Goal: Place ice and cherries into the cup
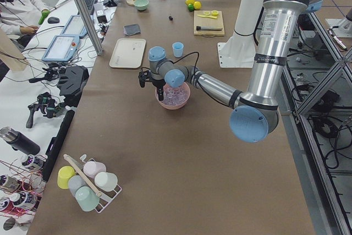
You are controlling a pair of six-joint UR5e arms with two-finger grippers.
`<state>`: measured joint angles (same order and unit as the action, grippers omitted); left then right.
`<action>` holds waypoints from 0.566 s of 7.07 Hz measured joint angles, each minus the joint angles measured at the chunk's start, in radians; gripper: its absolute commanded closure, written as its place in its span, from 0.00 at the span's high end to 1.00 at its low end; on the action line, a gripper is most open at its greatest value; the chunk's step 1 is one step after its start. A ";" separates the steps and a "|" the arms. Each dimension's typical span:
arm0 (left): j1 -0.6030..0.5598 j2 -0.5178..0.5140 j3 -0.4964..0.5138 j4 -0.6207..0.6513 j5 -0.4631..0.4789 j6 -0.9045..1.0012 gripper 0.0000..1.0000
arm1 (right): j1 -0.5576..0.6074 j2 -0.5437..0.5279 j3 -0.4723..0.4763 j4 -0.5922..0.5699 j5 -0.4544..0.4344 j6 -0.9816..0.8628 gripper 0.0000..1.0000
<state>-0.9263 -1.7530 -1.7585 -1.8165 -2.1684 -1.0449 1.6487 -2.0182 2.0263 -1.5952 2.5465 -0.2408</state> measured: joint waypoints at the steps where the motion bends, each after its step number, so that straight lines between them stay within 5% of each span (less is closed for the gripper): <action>1: -0.001 0.000 0.001 -0.001 -0.003 -0.003 0.59 | 0.000 -0.001 0.000 0.000 0.003 0.000 1.00; 3: -0.002 -0.001 0.000 -0.001 -0.005 -0.008 0.51 | 0.000 -0.002 0.000 0.000 0.005 0.000 1.00; 4: -0.002 0.000 0.000 -0.001 -0.005 -0.009 0.29 | 0.000 -0.002 -0.001 0.000 0.006 0.000 1.00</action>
<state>-0.9279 -1.7534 -1.7590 -1.8178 -2.1732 -1.0538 1.6490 -2.0205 2.0256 -1.5953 2.5523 -0.2408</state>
